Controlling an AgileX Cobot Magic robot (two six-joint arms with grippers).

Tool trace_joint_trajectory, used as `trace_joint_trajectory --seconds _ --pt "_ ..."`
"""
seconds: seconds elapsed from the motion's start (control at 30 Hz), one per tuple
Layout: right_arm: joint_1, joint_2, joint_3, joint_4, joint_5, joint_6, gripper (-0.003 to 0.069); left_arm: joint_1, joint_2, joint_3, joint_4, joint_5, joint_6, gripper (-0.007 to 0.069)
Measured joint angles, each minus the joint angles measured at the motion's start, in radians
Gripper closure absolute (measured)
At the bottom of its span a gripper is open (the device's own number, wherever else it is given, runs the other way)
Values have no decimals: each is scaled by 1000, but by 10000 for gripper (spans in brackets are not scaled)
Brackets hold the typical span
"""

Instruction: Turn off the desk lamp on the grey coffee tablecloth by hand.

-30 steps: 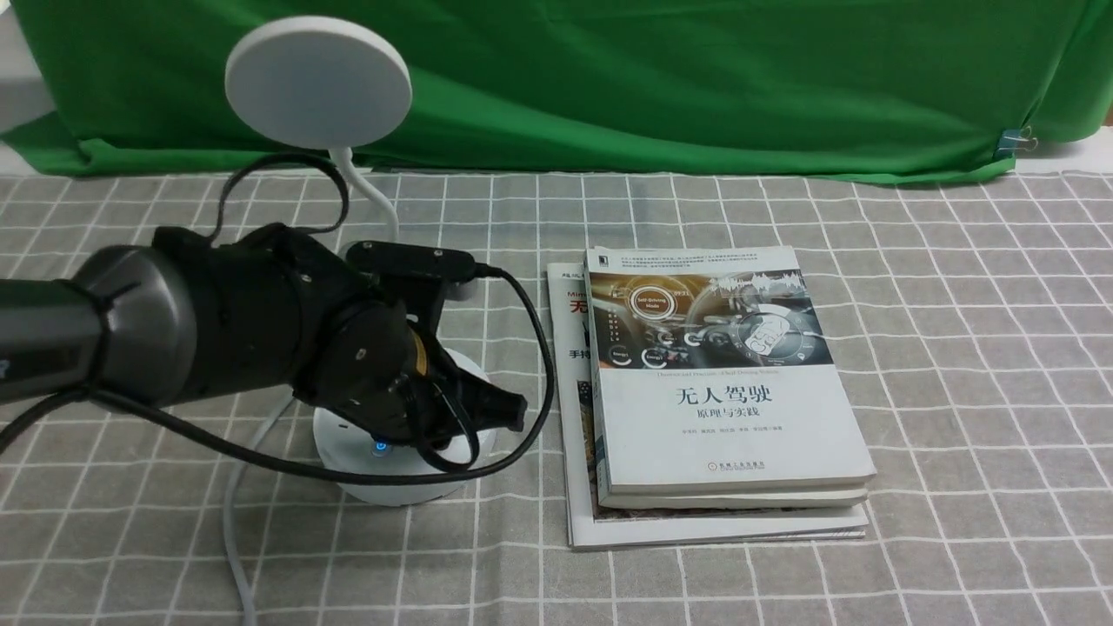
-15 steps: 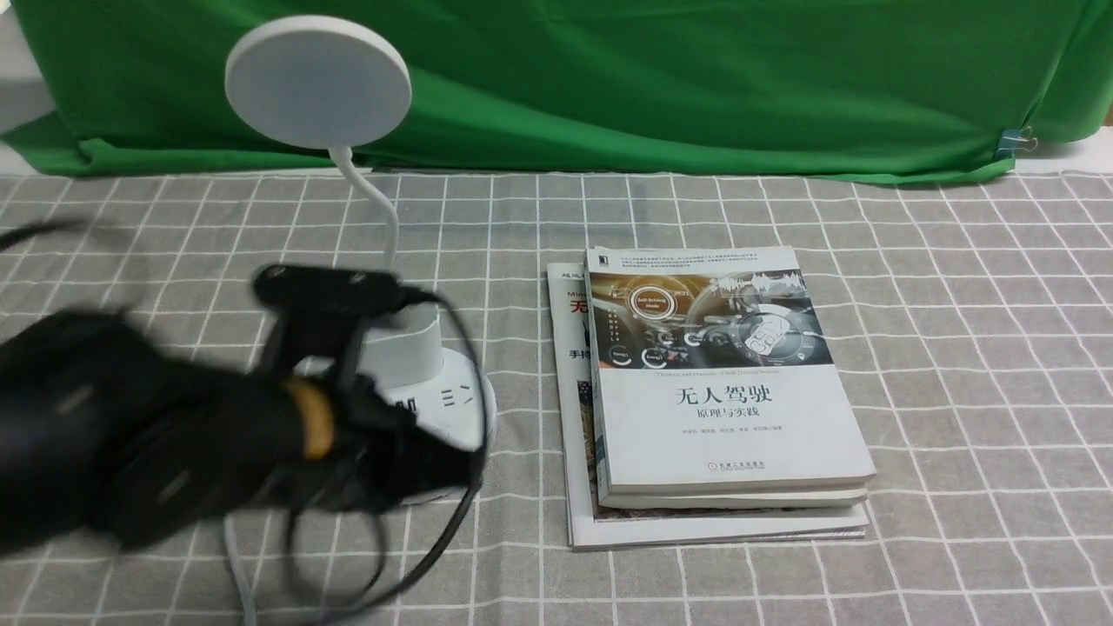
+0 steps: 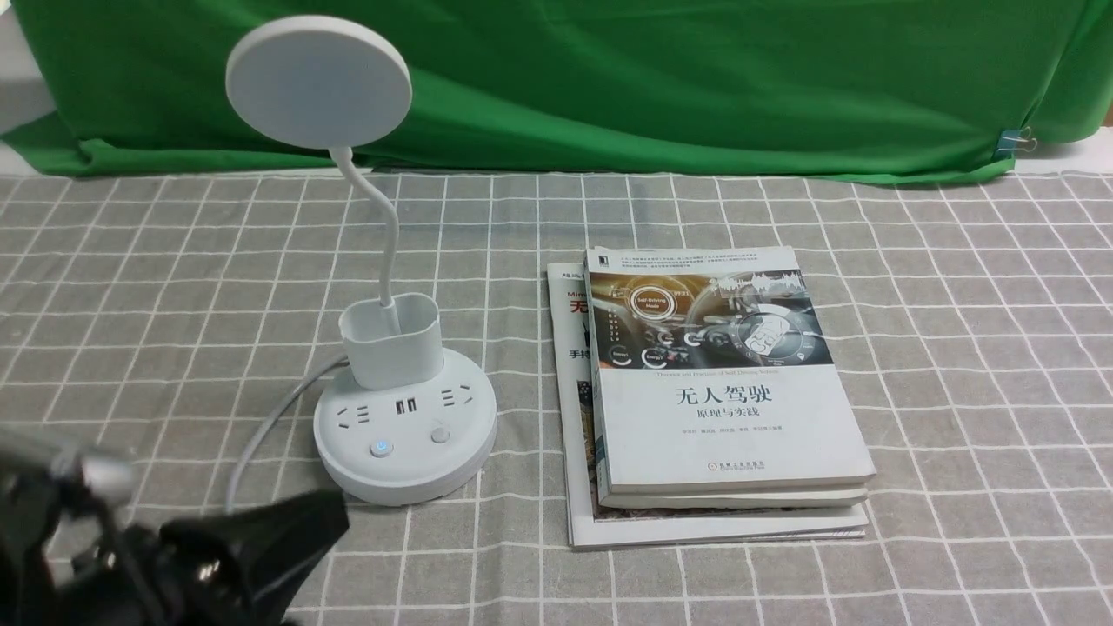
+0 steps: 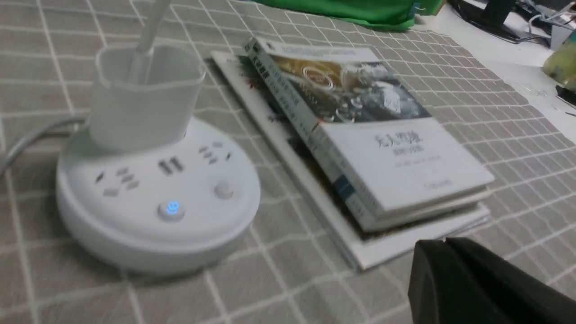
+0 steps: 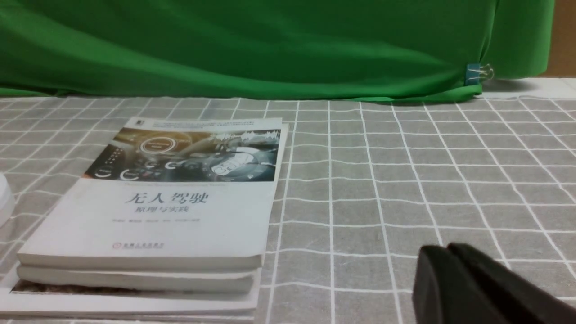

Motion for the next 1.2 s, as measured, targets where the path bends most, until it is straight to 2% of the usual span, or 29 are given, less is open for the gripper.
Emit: trace_joint_trajectory --seconds 0.2,0.23,0.47,0.53,0.67,0.77,0.83,0.87,0.9,0.93,0.97,1.07,1.2 --pt "0 0 0 0 0 0 622 0 -5 73 0 -35 92 627" --pt "0 0 0 0 0 0 622 0 -5 83 0 -53 137 627" --pt "0 0 0 0 0 0 622 0 -6 118 30 -268 354 626" --pt "0 0 0 0 0 0 622 0 -21 134 -22 -366 446 626" --pt "0 0 0 0 0 0 622 45 -90 135 -175 -344 481 626" --pt "0 0 0 0 0 0 622 123 -163 136 -174 -309 504 626" --pt "0 0 0 0 0 0 622 237 -250 136 -146 -271 514 626" --pt "0 0 0 0 0 0 622 237 -250 136 -144 -267 515 626" --pt "0 0 0 0 0 0 622 315 -300 136 -139 -231 518 626" --pt "0 0 0 0 0 0 622 335 -313 136 -137 -226 518 626" --pt "0 0 0 0 0 0 622 414 -365 137 -134 -180 518 626" --pt "0 0 0 0 0 0 622 549 -469 137 -140 -96 518 626" --pt "0 0 0 0 0 0 622 651 -592 137 -185 36 518 626"
